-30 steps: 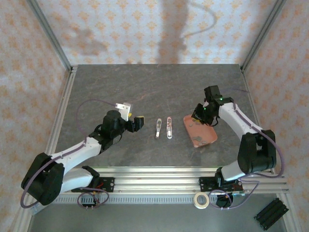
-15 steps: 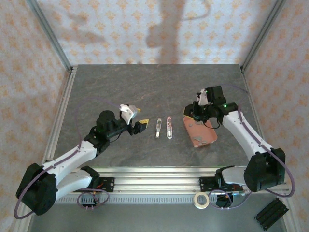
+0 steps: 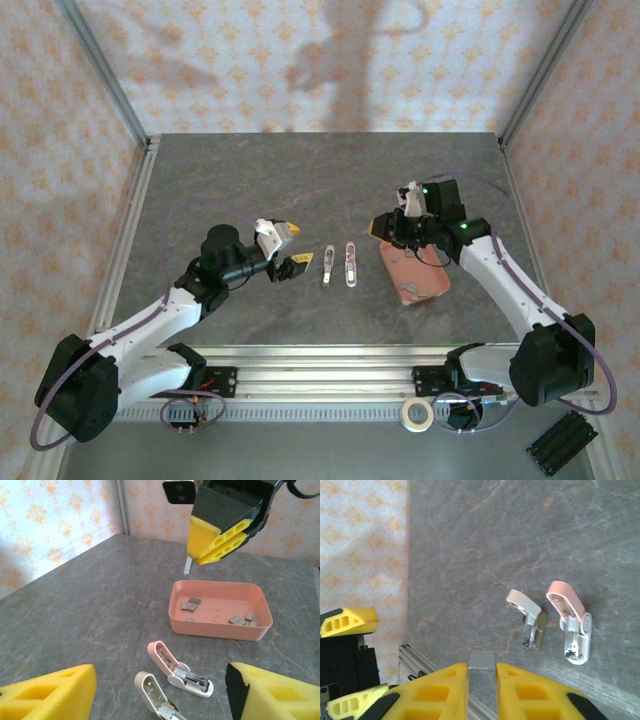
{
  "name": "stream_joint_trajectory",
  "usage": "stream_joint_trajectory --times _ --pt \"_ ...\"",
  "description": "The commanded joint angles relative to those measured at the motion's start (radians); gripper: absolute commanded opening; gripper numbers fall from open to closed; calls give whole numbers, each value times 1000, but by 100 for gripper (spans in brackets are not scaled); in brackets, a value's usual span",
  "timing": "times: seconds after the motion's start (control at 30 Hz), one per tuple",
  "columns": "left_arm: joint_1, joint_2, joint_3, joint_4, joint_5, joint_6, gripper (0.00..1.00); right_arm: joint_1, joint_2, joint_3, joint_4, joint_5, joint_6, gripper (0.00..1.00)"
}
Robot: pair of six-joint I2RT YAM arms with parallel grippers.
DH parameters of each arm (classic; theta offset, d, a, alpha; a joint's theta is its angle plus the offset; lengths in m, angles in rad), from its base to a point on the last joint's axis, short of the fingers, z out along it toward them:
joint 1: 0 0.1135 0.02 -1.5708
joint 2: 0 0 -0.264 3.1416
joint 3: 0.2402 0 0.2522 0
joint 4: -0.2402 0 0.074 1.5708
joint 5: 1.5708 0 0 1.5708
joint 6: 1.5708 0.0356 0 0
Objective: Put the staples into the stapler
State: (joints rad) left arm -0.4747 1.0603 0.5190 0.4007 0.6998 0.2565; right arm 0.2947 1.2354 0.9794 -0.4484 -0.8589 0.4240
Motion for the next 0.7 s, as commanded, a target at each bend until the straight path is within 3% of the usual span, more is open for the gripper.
stream_joint_trajectory --times 0.0,0.3,0.67 --pt "9 9 32 20 60 45 68 7 -32 -24 95 -50 19 20" --pt "-2 56 61 48 159 97 66 13 -5 -42 197 -151 62 20" --pt "-52 163 159 36 129 151 66 43 26 -31 197 -202 41 20"
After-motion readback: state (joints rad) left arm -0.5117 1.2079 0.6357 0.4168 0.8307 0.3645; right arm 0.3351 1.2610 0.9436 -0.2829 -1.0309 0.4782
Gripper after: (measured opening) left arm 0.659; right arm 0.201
